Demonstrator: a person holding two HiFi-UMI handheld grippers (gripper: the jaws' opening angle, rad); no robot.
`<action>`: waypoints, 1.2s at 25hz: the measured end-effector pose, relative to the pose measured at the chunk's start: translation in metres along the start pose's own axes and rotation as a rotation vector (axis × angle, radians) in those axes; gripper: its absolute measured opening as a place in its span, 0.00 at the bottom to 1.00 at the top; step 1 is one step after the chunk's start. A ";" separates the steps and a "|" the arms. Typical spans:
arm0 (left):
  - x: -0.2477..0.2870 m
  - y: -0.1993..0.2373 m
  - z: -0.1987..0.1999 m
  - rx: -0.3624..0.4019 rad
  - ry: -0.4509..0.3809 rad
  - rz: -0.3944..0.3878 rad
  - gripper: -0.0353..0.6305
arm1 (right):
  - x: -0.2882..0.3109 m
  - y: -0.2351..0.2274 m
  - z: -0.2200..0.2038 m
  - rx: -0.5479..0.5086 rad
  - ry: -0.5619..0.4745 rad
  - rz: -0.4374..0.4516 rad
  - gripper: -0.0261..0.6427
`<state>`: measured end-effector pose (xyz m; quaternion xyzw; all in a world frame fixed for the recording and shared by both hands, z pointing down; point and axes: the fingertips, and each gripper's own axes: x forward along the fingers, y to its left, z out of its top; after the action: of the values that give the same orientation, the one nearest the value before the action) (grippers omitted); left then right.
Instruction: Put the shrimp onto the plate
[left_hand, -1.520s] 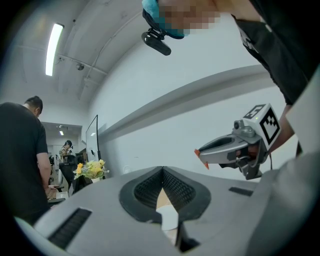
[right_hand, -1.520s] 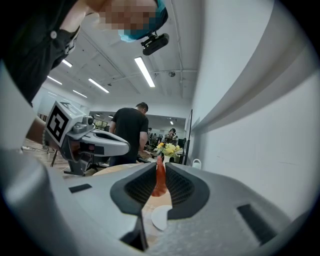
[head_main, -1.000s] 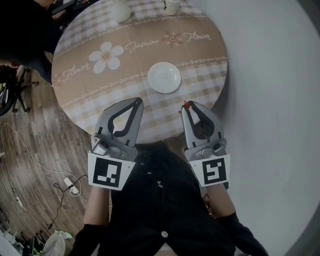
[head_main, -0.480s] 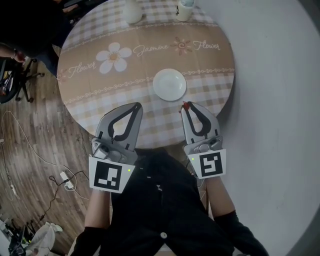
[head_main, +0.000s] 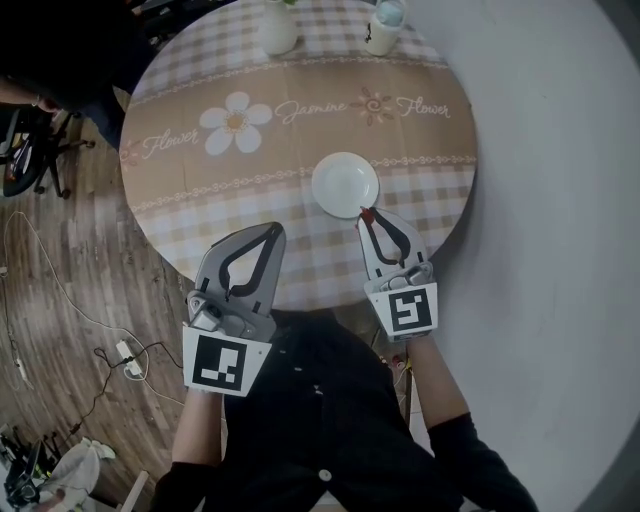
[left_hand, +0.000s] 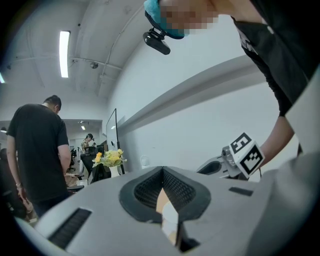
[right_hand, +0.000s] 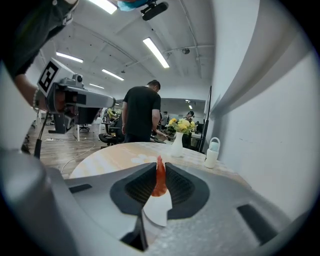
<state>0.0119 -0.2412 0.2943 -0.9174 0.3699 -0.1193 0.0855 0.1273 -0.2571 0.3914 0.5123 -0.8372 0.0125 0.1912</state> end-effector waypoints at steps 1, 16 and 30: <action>0.000 0.000 -0.001 -0.001 0.002 0.003 0.06 | 0.005 -0.001 -0.005 0.004 0.004 0.004 0.11; -0.003 0.008 -0.011 -0.016 0.030 0.054 0.06 | 0.076 0.000 -0.083 -0.077 0.178 0.104 0.11; -0.006 0.018 -0.020 -0.029 0.050 0.085 0.06 | 0.121 0.007 -0.137 -0.223 0.392 0.220 0.11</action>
<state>-0.0096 -0.2509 0.3084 -0.8988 0.4123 -0.1328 0.0680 0.1144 -0.3273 0.5604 0.3815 -0.8309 0.0399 0.4030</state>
